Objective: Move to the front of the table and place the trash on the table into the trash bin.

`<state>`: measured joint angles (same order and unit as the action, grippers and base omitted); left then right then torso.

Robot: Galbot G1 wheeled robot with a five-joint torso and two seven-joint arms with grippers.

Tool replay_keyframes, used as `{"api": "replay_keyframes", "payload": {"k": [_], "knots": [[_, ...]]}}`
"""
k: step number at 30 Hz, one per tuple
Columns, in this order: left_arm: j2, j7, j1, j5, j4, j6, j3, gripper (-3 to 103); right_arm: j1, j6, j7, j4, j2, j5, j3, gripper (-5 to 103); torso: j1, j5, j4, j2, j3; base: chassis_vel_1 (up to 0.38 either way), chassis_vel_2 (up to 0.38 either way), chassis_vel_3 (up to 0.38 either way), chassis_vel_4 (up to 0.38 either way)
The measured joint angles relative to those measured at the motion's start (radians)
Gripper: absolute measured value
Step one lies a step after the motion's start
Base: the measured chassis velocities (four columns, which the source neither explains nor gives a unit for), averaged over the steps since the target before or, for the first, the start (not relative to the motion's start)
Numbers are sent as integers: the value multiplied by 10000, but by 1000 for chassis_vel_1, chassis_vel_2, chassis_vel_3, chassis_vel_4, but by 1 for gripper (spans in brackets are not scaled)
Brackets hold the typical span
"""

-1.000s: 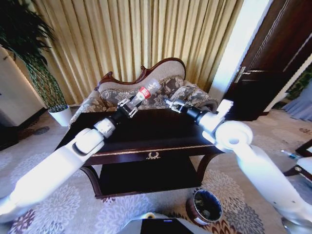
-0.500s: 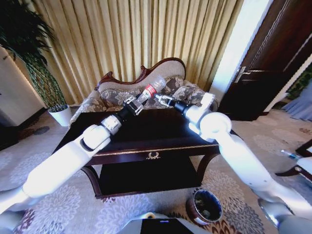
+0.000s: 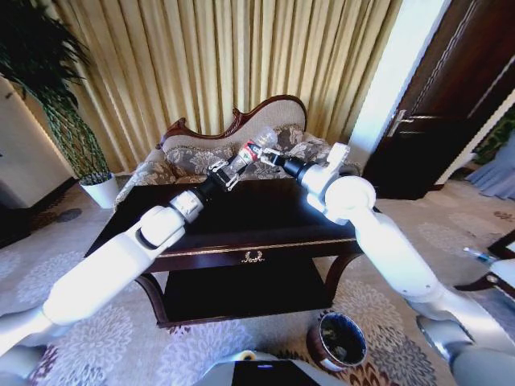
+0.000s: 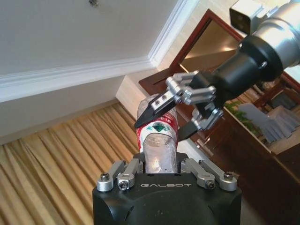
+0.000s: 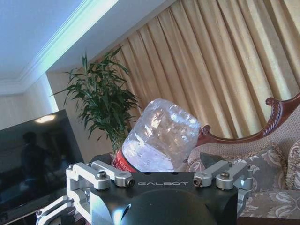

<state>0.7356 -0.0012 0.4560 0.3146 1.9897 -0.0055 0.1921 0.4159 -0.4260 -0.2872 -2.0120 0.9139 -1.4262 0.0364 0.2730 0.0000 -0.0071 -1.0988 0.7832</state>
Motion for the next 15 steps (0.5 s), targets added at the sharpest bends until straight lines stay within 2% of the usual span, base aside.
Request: {"api": "replay_keyframes", "payload": {"k": [3,5,7,8,10,11,12,15], "knots": [[-25,-1,0,0,26,-1,11,30,-11,6,12,-37,4,12,-59,103,0,0,0,0,0,0,0,0,0],[-52,-1,33,-1,31,-8,-5,30,-7,44,12,-78,-11,31,-96,99,0,0,0,0,0,0,0,0,0],[-86,-1,140,-14,47,-17,-63,30,58,85,4,-144,-47,42,-101,89,0,0,1,0,0,0,0,0,0],[-86,-1,140,-14,47,-17,-63,30,58,85,4,-144,-47,42,-101,89,0,0,1,0,0,0,0,0,0],[-93,-1,198,-20,62,-23,-96,30,99,92,3,-194,-79,37,-104,79,0,-1,1,0,0,0,0,0,0],[-96,-4,227,-28,71,-24,-110,30,112,91,4,-222,-102,25,-105,79,0,-1,0,0,0,0,0,0,0],[-90,-5,249,-39,80,-24,-123,30,119,91,3,-235,-127,18,-106,70,0,0,0,0,0,0,0,0,0],[-57,-39,280,-65,86,-18,-129,30,127,89,3,-244,-143,4,-106,67,0,0,0,0,0,0,0,0,0]]}}
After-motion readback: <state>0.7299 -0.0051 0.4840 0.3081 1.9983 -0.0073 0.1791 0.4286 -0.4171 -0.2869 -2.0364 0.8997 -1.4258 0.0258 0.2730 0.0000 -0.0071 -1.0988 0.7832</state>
